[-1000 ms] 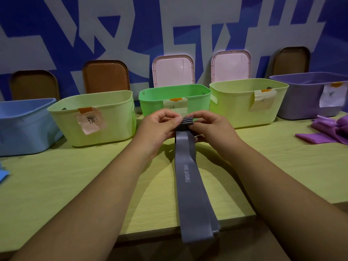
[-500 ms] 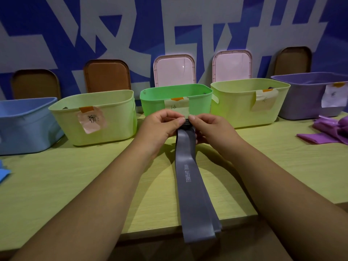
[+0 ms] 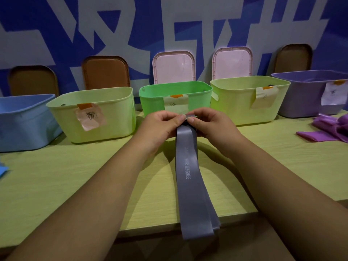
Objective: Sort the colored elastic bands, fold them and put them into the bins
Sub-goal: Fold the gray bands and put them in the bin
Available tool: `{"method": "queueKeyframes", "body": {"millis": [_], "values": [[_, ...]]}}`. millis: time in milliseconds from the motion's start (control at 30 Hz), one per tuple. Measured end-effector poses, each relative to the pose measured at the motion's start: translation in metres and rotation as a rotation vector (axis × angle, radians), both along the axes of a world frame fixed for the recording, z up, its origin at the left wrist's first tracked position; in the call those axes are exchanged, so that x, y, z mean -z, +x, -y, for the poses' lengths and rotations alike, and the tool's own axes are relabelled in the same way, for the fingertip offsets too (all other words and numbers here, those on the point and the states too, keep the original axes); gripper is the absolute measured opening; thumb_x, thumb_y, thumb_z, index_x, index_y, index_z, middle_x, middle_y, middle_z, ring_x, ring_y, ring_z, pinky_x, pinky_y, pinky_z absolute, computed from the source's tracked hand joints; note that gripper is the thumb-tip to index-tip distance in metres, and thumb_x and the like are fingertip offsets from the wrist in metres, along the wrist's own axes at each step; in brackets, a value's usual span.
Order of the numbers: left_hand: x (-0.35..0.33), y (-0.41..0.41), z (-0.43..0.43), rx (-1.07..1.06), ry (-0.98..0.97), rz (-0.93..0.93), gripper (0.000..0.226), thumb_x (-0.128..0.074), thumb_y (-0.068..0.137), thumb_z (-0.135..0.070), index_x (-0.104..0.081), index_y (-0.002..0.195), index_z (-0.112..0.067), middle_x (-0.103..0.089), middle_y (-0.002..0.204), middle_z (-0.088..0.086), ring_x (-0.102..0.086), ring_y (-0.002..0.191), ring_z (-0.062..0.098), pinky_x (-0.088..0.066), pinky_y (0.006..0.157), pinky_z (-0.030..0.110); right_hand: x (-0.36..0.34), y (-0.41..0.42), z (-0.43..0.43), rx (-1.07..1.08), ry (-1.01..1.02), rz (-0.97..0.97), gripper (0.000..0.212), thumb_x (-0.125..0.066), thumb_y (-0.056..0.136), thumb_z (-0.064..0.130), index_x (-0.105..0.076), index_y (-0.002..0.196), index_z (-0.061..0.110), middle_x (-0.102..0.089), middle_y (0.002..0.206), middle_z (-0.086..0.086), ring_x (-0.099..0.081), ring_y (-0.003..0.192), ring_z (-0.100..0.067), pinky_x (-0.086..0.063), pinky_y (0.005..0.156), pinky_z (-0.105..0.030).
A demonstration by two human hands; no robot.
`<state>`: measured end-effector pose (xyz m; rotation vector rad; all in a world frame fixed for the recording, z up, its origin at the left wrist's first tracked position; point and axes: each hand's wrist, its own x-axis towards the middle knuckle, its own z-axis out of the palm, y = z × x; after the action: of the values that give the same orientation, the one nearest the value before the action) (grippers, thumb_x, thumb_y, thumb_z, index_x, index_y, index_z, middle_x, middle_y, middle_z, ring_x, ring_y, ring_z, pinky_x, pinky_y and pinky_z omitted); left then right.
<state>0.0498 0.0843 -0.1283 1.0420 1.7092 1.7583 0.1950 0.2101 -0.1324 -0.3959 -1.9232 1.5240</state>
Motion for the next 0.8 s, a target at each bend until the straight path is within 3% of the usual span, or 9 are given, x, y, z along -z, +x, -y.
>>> {"method": "queueKeyframes", "body": {"millis": [167, 333, 467, 633, 800], "values": [[-0.001, -0.001, -0.001, -0.022, 0.035, -0.037, 0.012, -0.079, 0.096, -0.012, -0.078, 0.107, -0.008, -0.082, 0.101, 0.012, -0.079, 0.102, 0.031, -0.063, 0.096, 0.044, 0.0, 0.001, 0.002, -0.01, -0.022, -0.017, 0.018, -0.073, 0.102, 0.018, -0.076, 0.119, 0.011, -0.08, 0.109, -0.015, -0.076, 0.107, -0.035, -0.062, 0.1, -0.053], [-0.003, 0.001, 0.0, -0.039, 0.041, -0.08, 0.015, -0.078, 0.097, -0.012, -0.078, 0.111, -0.009, -0.082, 0.102, 0.01, -0.08, 0.101, 0.028, -0.063, 0.097, 0.046, 0.0, 0.003, 0.002, -0.049, -0.089, 0.005, 0.03, -0.068, 0.105, 0.041, -0.079, 0.116, 0.015, -0.078, 0.108, -0.019, -0.071, 0.092, -0.028, -0.063, 0.091, -0.043], [-0.004, 0.002, 0.002, -0.037, 0.062, -0.051, 0.02, -0.08, 0.094, -0.008, -0.077, 0.114, -0.006, -0.082, 0.103, 0.012, -0.079, 0.101, 0.029, -0.065, 0.092, 0.04, 0.001, 0.002, 0.0, -0.007, -0.002, 0.001, 0.022, -0.071, 0.104, 0.032, -0.08, 0.111, 0.013, -0.077, 0.097, -0.012, -0.067, 0.083, -0.022, -0.062, 0.079, -0.038], [-0.009, 0.004, 0.005, 0.022, 0.074, 0.115, 0.042, -0.08, 0.091, 0.001, -0.067, 0.13, -0.002, -0.079, 0.117, 0.016, -0.078, 0.108, 0.028, -0.063, 0.089, 0.031, 0.002, 0.0, -0.004, -0.008, 0.023, -0.031, 0.018, -0.074, 0.102, 0.02, -0.077, 0.117, 0.011, -0.081, 0.104, -0.008, -0.075, 0.095, -0.025, -0.064, 0.093, -0.048], [-0.007, 0.005, 0.01, 0.073, 0.031, 0.11, 0.03, -0.079, 0.093, -0.004, -0.073, 0.122, -0.004, -0.081, 0.111, 0.013, -0.079, 0.105, 0.025, -0.064, 0.089, 0.031, 0.004, -0.001, -0.006, -0.01, 0.029, -0.038, 0.022, -0.076, 0.1, 0.015, -0.075, 0.121, 0.011, -0.081, 0.106, -0.011, -0.077, 0.1, -0.026, -0.063, 0.096, -0.051]]}}
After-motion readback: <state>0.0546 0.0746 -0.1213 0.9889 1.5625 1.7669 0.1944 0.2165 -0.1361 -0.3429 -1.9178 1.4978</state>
